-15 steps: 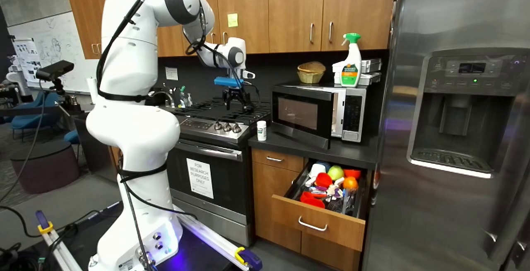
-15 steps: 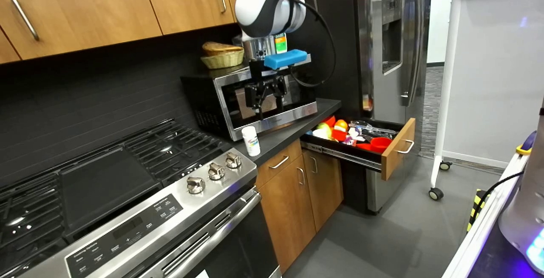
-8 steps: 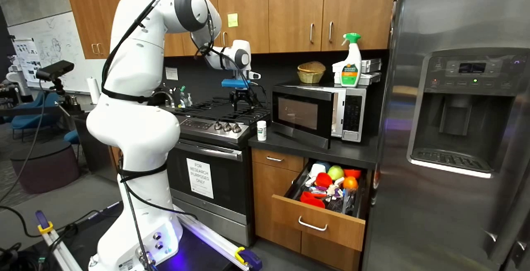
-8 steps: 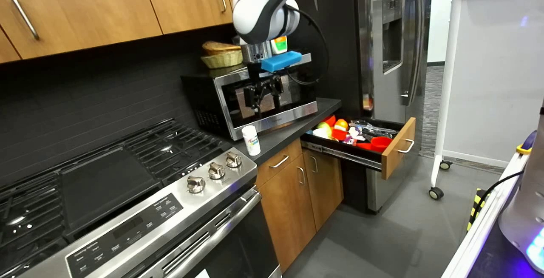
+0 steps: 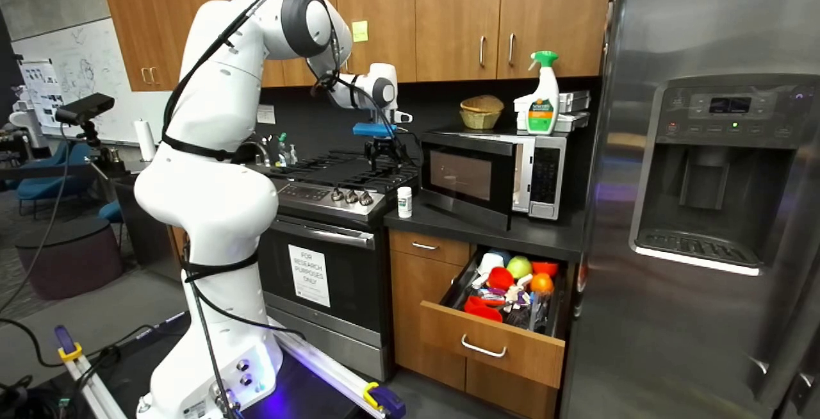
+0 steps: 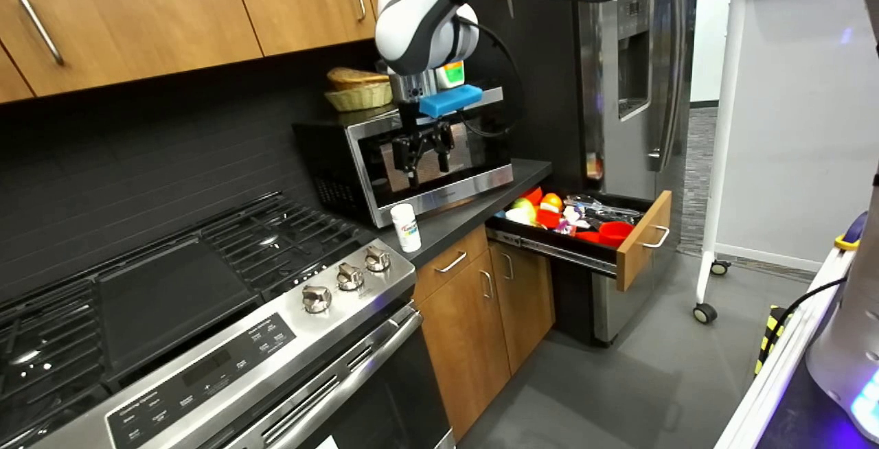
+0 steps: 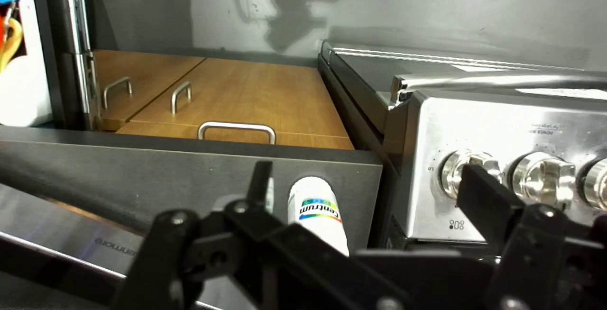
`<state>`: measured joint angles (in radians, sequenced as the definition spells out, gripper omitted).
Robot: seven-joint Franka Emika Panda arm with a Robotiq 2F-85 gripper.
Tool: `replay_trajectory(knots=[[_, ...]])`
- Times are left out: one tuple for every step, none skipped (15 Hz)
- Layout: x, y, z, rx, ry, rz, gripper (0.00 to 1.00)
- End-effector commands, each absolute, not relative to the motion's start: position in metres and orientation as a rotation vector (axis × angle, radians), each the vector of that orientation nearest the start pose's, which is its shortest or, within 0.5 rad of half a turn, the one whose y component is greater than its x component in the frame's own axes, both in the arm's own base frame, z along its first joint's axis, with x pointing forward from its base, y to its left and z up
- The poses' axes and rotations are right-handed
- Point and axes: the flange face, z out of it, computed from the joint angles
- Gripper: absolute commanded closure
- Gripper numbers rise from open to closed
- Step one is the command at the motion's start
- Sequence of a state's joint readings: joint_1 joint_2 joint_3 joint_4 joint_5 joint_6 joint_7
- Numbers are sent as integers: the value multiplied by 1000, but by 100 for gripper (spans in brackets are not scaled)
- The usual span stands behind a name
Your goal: Take the lid off of the white bottle
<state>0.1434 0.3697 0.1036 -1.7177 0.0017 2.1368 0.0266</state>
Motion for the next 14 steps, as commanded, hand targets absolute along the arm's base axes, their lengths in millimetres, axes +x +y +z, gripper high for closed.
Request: replay_trajectory(knots=[[662,178,360,-3085,-357,-75,0],[664,184,353,-3080,-368,-61,0],[667,190,346,-3077,-379,-51,0],[669,198,339,-3077,-391,-42,0],[672,204,332,-3078,-400,-38,0],[676,206,329,-3085,-402,-44,0],[678,208,327,-3089,-401,-50,0],[682,208,327,-3098,-397,-58,0],[686,206,326,-3113,-389,-68,0],[690,204,328,-3122,-383,-82,0],[694,201,328,-3134,-378,-95,0],[698,198,330,-3146,-371,-109,0],[702,195,331,-3159,-363,-125,0],[706,191,331,-3162,-357,-129,0]])
